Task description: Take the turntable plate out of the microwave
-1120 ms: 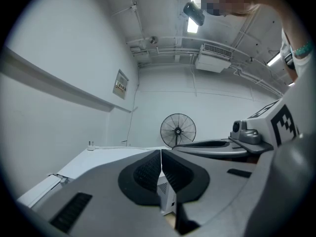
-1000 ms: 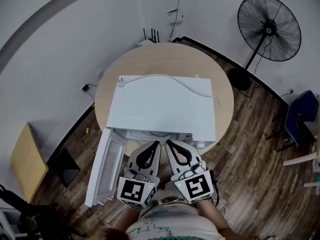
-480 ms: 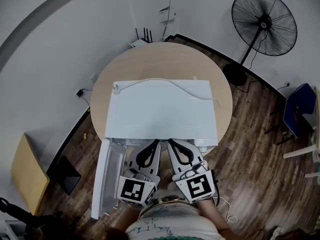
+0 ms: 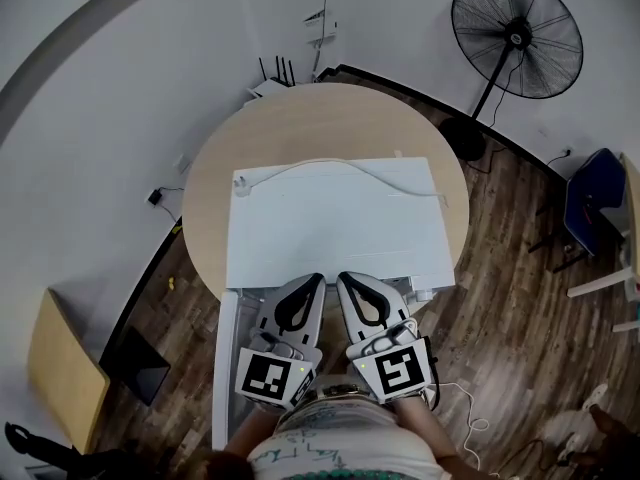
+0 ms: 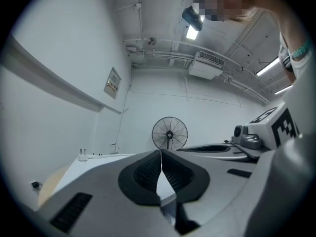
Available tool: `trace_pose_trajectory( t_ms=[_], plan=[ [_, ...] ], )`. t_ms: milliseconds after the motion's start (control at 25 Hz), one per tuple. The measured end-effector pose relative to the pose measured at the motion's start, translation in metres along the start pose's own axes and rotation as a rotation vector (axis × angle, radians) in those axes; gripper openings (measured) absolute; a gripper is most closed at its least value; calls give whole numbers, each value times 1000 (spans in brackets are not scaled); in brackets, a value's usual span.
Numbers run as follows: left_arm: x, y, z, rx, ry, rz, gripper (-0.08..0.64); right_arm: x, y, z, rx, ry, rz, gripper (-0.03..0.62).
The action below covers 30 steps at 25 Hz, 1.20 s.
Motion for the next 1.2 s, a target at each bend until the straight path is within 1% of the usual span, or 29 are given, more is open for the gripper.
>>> trace_pose_trajectory(
  t_ms=[240, 400, 600, 800, 1000, 1200],
  plan=[
    [-5, 6, -7, -7, -2, -12, 15, -4, -6, -10, -16, 51, -24, -9],
    [-12, 12, -9, 2, 5, -39, 15, -10, -7, -15, -13, 64, -56, -9],
    [-20, 16, -12, 7, 13, -54, 15, -17, -6, -19, -9, 62, -88, -9],
    [-34, 19, -13, 13, 21, -84, 15, -28, -6, -22, 3, 21, -128, -9],
    [-54, 18, -8, -4, -3, -144, 15, -46, -4, -25, 6, 6, -182, -9],
    [-73, 19, -8, -10, 10, -201, 15, -62, -4, -25, -2, 14, -223, -9]
  ],
)
Point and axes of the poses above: the fingertips, and each gripper's own axes: y backward along the fingers, z to its right, x out of its top, the point moved 8 cm from there along y, backward along the fingers, and after that the axes turned 9 degrees about -x, right-handed, at the moved point
